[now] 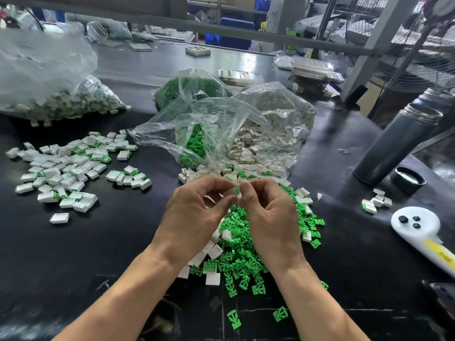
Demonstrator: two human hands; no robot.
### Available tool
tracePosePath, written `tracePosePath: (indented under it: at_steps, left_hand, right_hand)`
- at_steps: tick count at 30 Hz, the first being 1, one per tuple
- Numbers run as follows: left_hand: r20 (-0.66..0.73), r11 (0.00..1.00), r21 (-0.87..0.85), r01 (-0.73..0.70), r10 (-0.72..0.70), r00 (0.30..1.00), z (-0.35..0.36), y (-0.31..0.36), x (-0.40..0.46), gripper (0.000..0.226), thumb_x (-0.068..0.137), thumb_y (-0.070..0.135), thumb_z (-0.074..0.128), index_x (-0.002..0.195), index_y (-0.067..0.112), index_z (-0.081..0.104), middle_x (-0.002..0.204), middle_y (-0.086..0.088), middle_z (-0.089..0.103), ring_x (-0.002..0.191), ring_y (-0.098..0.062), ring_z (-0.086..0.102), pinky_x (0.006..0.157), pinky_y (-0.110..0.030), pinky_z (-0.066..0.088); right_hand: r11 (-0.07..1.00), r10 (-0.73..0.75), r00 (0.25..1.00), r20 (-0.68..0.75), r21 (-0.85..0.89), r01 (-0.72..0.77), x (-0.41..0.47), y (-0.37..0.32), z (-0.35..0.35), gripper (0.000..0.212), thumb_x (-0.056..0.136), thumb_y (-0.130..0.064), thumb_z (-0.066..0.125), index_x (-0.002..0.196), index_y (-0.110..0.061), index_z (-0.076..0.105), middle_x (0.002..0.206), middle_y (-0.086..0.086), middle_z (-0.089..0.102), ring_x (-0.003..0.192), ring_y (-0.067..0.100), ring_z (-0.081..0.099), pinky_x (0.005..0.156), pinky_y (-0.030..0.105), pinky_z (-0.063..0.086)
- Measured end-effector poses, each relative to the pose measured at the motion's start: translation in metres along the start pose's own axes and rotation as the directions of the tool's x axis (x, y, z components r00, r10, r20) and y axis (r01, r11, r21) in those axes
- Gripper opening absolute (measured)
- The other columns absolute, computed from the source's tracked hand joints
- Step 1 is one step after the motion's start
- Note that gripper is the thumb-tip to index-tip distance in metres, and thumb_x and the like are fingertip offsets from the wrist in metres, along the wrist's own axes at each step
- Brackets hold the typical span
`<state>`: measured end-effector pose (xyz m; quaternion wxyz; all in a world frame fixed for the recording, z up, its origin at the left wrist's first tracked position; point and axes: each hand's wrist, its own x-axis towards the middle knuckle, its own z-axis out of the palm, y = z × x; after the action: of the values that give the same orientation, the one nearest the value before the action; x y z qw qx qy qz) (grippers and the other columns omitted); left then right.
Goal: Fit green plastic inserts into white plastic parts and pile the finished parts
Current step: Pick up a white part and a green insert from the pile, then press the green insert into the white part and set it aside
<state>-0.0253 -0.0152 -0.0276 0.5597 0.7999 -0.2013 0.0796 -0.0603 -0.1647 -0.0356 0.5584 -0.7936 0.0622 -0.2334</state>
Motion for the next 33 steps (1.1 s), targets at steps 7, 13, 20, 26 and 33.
tracePosePath:
  at_steps: [7,13,20,26,33]
  left_hand:
    - [-0.17,0.789,0.565,0.241,-0.174,0.97,-0.046,-0.038,0.02,0.016,0.092,0.037,0.074,0.105,0.027,0.075,0.1,0.006,0.063,0.093,-0.016,0.062,0.089,-0.04,0.056]
    - [-0.312,0.669,0.64,0.378,-0.223,0.923,-0.066,-0.062,0.03,0.016,0.093,0.031,0.072,0.103,0.021,0.08,0.113,-0.007,0.074,0.107,-0.033,0.066,0.093,-0.043,0.054]
    - [-0.416,0.642,0.641,0.421,-0.171,0.893,-0.071,-0.069,0.034,0.029,0.092,0.027,0.074,0.118,0.014,0.073,0.115,-0.02,0.063,0.104,-0.042,0.062,0.089,-0.048,0.05]
    - [-0.124,0.883,0.405,0.237,-0.203,0.971,-0.045,-0.041,0.029,0.006,0.091,0.034,0.075,0.088,0.029,0.074,0.082,0.013,0.067,0.073,-0.006,0.061,0.067,-0.028,0.05]
    - [-0.038,0.857,0.465,0.222,-0.231,0.972,-0.029,-0.036,0.02,0.018,0.084,0.043,0.079,0.094,0.032,0.069,0.087,0.018,0.062,0.078,0.003,0.058,0.072,-0.025,0.053]
  right_hand:
    - [0.975,0.014,0.998,-0.054,-0.222,-0.026,0.006,0.001,-0.013,0.023,0.1,-0.045,0.062,0.089,-0.026,0.069,0.07,-0.011,0.066,0.066,0.008,0.06,0.067,0.036,0.053]
    - [0.955,0.007,0.999,-0.043,-0.296,-0.019,0.005,0.0,-0.014,0.022,0.099,-0.043,0.063,0.088,-0.025,0.07,0.07,-0.012,0.065,0.066,0.009,0.06,0.068,0.038,0.054]
    - [0.9,0.028,1.0,-0.009,-0.436,-0.029,0.009,0.001,-0.023,0.017,0.098,-0.045,0.066,0.092,-0.03,0.073,0.076,-0.017,0.065,0.072,0.005,0.058,0.07,0.031,0.047]
    - [0.833,0.091,0.989,0.117,-0.554,-0.012,0.011,0.002,-0.03,0.011,0.094,-0.046,0.07,0.099,-0.037,0.075,0.096,-0.025,0.06,0.087,-0.002,0.054,0.086,0.03,0.045]
    - [0.793,0.102,0.976,0.191,-0.608,0.036,0.01,0.002,-0.028,0.01,0.092,-0.045,0.073,0.101,-0.041,0.075,0.095,-0.023,0.057,0.098,0.004,0.052,0.091,0.028,0.042]
